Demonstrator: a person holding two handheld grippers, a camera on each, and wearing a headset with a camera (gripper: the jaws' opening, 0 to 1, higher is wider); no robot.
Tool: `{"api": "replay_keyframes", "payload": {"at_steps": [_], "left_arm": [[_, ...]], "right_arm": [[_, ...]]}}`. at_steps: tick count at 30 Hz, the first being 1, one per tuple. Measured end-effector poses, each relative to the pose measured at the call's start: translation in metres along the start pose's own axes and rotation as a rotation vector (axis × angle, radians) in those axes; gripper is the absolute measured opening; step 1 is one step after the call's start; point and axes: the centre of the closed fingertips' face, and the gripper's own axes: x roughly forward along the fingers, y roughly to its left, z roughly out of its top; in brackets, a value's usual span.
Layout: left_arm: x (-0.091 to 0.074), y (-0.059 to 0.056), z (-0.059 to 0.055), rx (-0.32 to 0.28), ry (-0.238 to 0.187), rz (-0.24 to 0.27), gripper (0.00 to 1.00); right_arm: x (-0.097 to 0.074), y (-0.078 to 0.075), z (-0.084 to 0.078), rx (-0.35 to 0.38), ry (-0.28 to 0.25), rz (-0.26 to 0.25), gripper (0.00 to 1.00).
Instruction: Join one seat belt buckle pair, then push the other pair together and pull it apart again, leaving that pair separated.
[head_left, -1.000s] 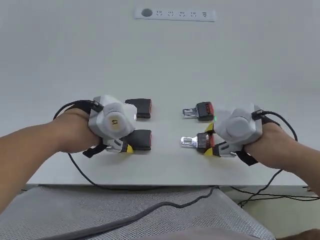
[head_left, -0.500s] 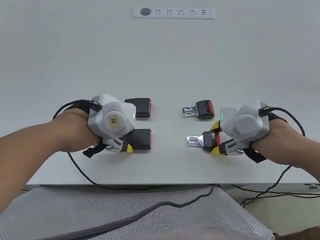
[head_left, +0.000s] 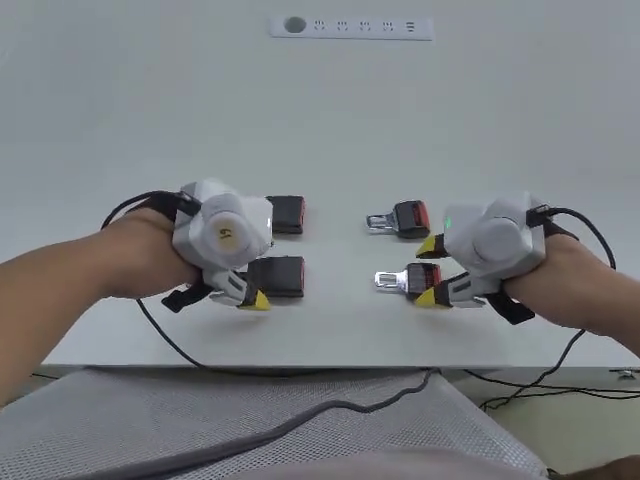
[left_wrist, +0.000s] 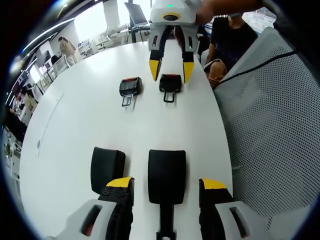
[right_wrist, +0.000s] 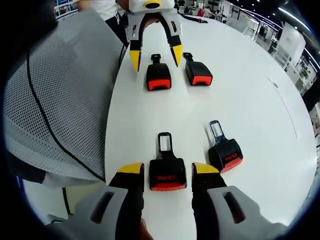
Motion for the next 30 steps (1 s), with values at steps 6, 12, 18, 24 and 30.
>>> {"api": "replay_keyframes", "payload": {"at_steps": [6, 12, 18, 24, 30], "left_arm": [[-0.015, 0.020, 0.013, -0.009, -0.034, 0.042, 0.54], [-0.012, 0.041, 0.011, -0.029, -0.027, 0.051, 0.53], [-0.008, 0.056, 0.014, -0.047, -0.039, 0.050, 0.52], [0.000, 0.072, 0.010, -0.023, -0.018, 0.044, 0.51], [0.008, 0.085, 0.000, -0.013, 0.001, 0.036, 0.51]], "right_arm": [[-0.011, -0.019, 0.012, -0.010, -0.020, -0.031, 0.36], [-0.008, -0.042, 0.015, -0.023, -0.016, -0.054, 0.36], [-0.003, -0.061, 0.009, -0.032, 0.012, -0.068, 0.35], [-0.002, -0.078, 0.005, -0.042, 0.024, -0.075, 0.35], [0.004, -0.089, 0.005, -0.066, 0.034, -0.065, 0.34]]}}
